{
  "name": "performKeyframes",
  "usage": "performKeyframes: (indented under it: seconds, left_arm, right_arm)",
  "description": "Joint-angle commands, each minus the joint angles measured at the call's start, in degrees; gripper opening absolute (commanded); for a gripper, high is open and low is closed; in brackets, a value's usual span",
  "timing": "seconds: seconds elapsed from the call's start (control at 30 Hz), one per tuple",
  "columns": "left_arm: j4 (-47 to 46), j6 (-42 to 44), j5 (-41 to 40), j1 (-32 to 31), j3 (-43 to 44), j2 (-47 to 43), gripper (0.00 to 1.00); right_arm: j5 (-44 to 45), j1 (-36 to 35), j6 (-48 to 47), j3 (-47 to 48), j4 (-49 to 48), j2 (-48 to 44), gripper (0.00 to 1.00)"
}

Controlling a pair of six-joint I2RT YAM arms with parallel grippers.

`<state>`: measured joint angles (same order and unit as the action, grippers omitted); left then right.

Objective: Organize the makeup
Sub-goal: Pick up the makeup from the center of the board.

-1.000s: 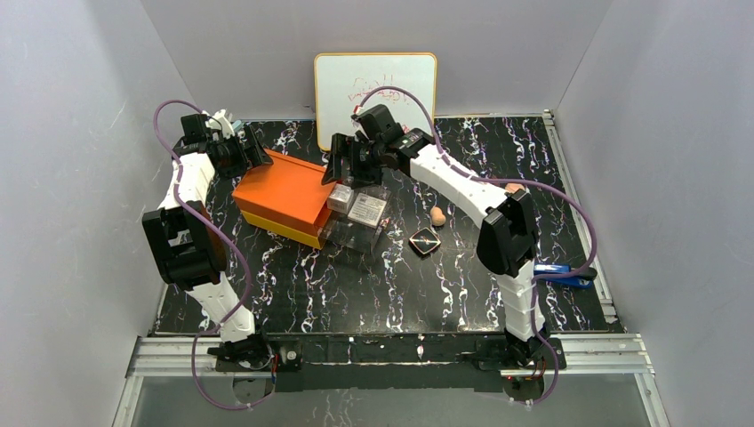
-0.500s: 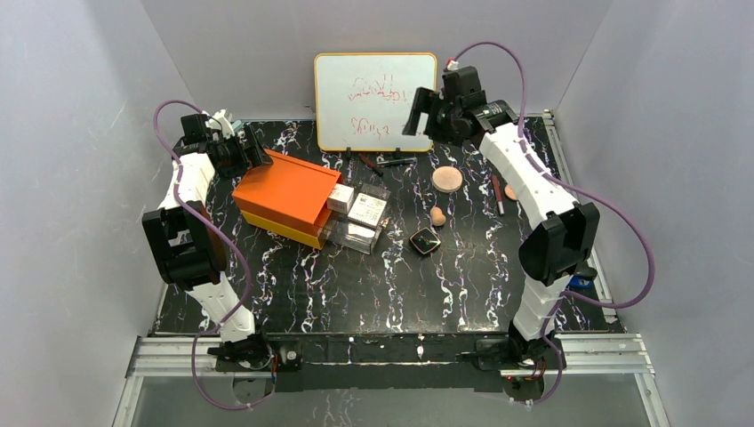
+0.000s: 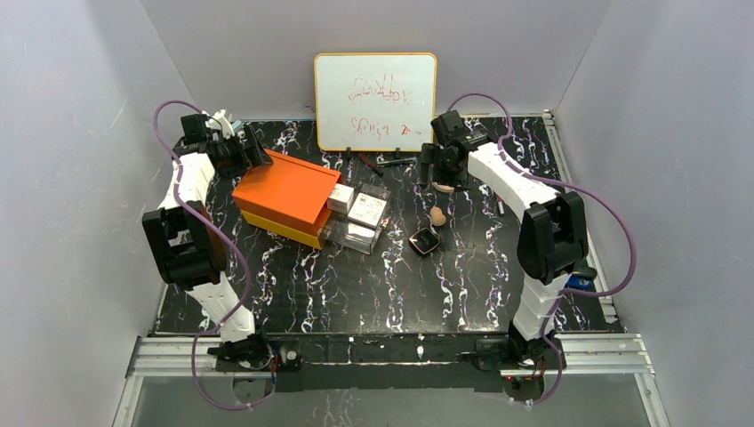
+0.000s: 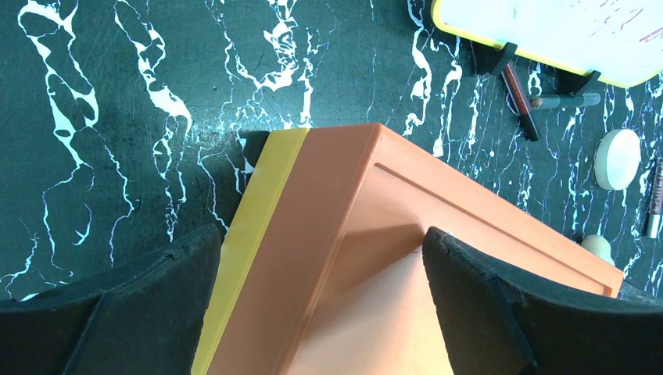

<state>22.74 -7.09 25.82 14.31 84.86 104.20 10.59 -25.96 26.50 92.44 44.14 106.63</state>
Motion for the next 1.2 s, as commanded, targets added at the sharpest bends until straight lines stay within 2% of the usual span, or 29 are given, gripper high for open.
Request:
performKeyframes:
  seconds: [0.0,0.27,0.37,0.5,0.63,0.73,0.83,0.9,1.0,1.17]
  left_arm:
    - [6.18,2.33,-4.55,-0.22,-1.72,2.7,0.97]
    - [6.32,2.43,-5.34,-0.2,-1.74,2.89,0.97]
    - [6.32,2.52,-5.69,-0.21,-1.51,3.09,0.97]
    - [6.86,2.68,-5.97,-0.22,-1.06,3.27,0.97]
    - [6.97,2.57,-5.62,-0.28,-0.87,3.08,0.97]
    - [6.91,2.52,-5.59,-0.46,-1.05,2.76,0.97]
    - [6.89,2.39,-5.61,-0.72,-1.14,2.54,0.97]
    - [6.88,2.35,-5.6,-1.0,-1.21,2.49,0.97]
    - [6.88,2.3,-5.38,-1.36,-1.37,2.17,0.97]
    - [6.72,2.26,-5.35,-1.39,-1.71,1.28,0.97]
  right_arm:
    - [-2.26,0.22,-1.37,3.01,-8.49,3.52,0.9]
    - [-3.32,0.23,-4.17,18.58,-5.55,13.39,0.87]
    - [-3.74,0.2,-6.51,18.45,-3.96,12.39,0.87]
    - [-1.67,-0.14,-8.94,9.45,-3.34,5.48,0.88]
    - [1.77,-0.15,-10.14,-2.88,-4.59,-5.66,0.9]
    - [-3.36,-0.45,-13.44,-11.67,-6.67,-14.75,0.96]
    - [-9.15,-4.03,-19.46,-18.79,-7.79,-21.66,0.98]
    - [-9.88,-7.07,-21.34,-20.7,-6.76,-21.77,0.98]
    - [-5.39,-11.59,-21.51,-21.94,-5.3,-18.48,0.98]
    - [-1.41,-14.8,-21.41,-23.62,-8.82,-14.92,0.98]
